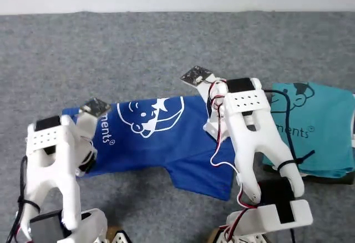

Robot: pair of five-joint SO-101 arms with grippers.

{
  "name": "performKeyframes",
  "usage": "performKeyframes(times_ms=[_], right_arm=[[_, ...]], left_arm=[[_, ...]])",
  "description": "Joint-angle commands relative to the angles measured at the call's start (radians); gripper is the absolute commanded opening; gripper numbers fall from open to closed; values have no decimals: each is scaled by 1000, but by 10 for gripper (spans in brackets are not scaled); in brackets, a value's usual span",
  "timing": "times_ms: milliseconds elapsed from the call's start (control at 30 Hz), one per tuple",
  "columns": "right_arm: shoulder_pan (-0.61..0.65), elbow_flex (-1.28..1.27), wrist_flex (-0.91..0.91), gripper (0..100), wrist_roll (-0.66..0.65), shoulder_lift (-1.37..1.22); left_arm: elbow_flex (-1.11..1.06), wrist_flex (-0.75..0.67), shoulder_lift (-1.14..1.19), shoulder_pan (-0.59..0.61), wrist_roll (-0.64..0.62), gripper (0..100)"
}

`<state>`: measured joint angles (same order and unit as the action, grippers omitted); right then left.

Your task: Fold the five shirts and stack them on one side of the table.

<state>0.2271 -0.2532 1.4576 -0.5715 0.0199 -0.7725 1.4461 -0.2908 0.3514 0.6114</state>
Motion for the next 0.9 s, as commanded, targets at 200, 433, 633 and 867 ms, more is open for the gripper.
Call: performKeyframes(times_ms=[200, 433, 633, 867], right_arm=[[-111, 431, 338, 14, 14, 7], [-283, 454, 340, 18, 11, 165], [-380, 292, 338, 18, 5, 343], [-496, 153, 337, 19, 3, 506]], left_arm=[[300, 97, -41, -98, -100, 15], [355, 94, -41, -506, -216, 17], [366, 26, -31, -807, -305, 154], [367, -31, 2, -1054, -330, 206]])
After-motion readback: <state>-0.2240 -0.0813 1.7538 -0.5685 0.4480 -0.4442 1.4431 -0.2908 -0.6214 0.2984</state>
